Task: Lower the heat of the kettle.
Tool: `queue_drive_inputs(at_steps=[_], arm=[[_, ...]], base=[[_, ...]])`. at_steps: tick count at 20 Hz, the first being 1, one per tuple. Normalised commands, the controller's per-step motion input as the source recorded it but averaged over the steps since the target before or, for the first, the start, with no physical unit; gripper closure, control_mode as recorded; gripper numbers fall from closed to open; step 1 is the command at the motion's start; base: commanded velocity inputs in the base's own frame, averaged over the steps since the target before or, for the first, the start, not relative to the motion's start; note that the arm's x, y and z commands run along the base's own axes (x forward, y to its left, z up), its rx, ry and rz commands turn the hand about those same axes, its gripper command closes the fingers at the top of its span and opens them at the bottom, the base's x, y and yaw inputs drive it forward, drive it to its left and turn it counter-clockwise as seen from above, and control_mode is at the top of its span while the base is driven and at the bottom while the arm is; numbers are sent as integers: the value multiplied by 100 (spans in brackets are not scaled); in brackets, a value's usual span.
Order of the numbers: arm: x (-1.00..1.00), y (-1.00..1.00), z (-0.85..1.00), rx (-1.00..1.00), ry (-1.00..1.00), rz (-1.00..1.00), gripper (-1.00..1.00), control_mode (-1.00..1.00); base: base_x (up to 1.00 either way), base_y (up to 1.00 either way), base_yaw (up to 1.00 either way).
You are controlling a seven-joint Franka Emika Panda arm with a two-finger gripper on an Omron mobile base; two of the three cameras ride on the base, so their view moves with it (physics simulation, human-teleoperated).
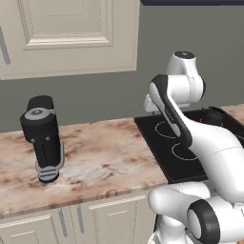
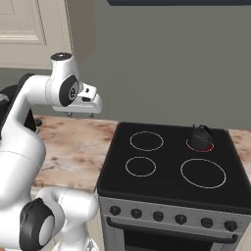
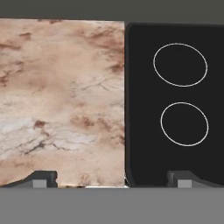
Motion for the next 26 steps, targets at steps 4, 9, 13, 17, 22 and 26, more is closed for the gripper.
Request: queue_drive_inputs(at_steps=[4,9,13,17,22,26], arm=[[-2,0,-3,0,0,0,-100,-100],[-56,-54,-36,15,-24,0,-100,-100],[-52,-98,-33,27,-21,1,-100,-100],[-51,-98,-36,24,-22,6,-100,-100],[-52,-64,-60,8,-20,11,-100,-100],[-35,-39,-71,0,-16,11,-100,-100]], base=[[0,0,0],[0,0,0],[0,0,0],[0,0,0],[0,0,0],[0,0,0]])
